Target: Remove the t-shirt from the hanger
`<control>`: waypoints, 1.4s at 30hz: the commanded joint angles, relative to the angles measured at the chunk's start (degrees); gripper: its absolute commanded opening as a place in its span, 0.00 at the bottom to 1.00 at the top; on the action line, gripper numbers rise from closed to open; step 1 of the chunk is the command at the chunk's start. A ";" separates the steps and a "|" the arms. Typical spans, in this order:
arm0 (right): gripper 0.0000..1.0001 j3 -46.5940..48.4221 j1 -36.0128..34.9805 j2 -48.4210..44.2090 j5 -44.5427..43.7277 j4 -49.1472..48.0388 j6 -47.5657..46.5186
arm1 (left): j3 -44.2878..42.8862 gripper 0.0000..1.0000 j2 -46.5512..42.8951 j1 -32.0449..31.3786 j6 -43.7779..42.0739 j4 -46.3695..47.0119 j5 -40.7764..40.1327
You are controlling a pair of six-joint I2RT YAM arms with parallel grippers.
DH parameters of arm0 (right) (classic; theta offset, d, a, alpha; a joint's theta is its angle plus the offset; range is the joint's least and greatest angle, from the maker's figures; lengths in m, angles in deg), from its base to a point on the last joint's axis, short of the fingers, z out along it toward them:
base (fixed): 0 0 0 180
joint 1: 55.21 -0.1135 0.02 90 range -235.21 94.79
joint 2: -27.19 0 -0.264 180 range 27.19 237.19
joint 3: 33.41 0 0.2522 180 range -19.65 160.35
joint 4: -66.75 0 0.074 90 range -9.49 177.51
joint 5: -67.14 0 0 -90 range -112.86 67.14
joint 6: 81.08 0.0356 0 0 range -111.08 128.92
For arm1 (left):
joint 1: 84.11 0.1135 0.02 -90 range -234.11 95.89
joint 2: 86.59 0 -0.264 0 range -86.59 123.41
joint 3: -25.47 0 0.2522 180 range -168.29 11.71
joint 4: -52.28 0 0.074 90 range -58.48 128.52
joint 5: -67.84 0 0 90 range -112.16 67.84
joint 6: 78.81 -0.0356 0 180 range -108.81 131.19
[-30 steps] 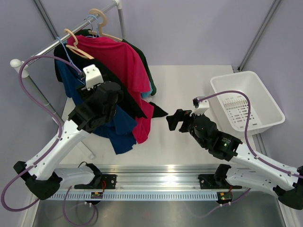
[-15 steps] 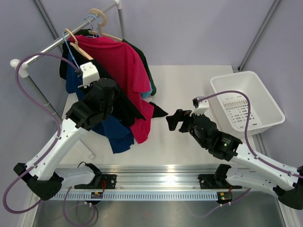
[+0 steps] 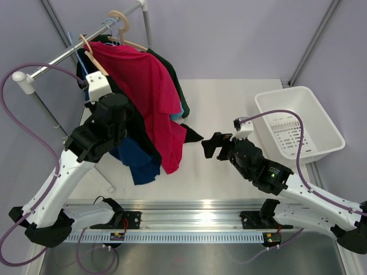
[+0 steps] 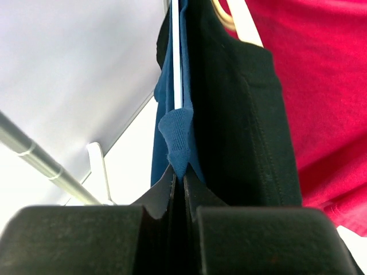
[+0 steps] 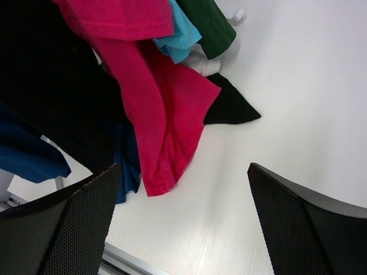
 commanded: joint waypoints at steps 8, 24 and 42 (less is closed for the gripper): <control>0.99 2.80 -0.44 -1.15 -1.93 1.47 -0.99 | -3.87 0.00 -9.31 -0.08 -3.00 1.34 4.11; 1.00 2.54 -0.44 -1.86 -2.54 1.46 -1.26 | 2.11 0.00 -21.09 -0.08 -6.07 -0.95 19.75; 1.00 2.71 -0.44 -2.39 -3.07 2.35 -0.55 | 2.64 0.00 -27.59 -0.08 -4.67 -12.46 25.55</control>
